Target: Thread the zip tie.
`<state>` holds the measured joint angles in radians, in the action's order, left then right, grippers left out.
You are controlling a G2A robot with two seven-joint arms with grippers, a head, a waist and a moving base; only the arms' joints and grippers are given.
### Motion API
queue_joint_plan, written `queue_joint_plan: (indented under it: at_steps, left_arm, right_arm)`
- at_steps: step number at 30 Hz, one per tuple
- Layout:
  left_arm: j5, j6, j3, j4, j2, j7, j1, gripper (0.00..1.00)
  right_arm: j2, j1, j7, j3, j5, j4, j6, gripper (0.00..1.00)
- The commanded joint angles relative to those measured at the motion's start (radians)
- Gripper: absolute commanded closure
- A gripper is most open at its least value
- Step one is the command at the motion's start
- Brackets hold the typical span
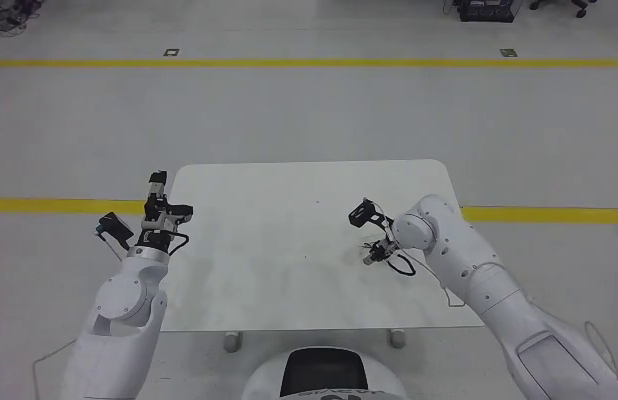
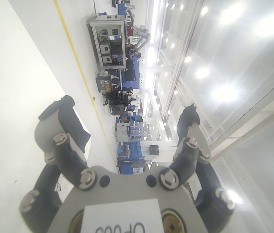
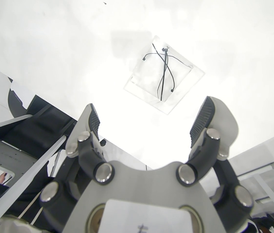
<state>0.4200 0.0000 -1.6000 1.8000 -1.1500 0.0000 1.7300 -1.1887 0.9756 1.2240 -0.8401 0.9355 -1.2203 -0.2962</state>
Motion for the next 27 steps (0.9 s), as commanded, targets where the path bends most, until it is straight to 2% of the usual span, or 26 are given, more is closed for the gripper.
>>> queue_joint_plan:
  at_steps: [1,22,27]
  left_arm:
    - [0.0,0.0,0.0,0.0,0.0,0.0,0.0,0.0]
    - [0.0,0.0,0.0,0.0,0.0,0.0,0.0,0.0]
    - [0.0,0.0,0.0,0.0,0.0,0.0,0.0,0.0]
  right_arm:
    - [-0.003,0.003,-0.023,0.01,0.008,0.026,0.0,0.0]
    - [-0.006,0.009,-0.055,0.024,0.015,0.04,-0.012,0.0]
    - [-0.004,0.027,-0.092,0.024,0.039,0.028,0.008,0.0]
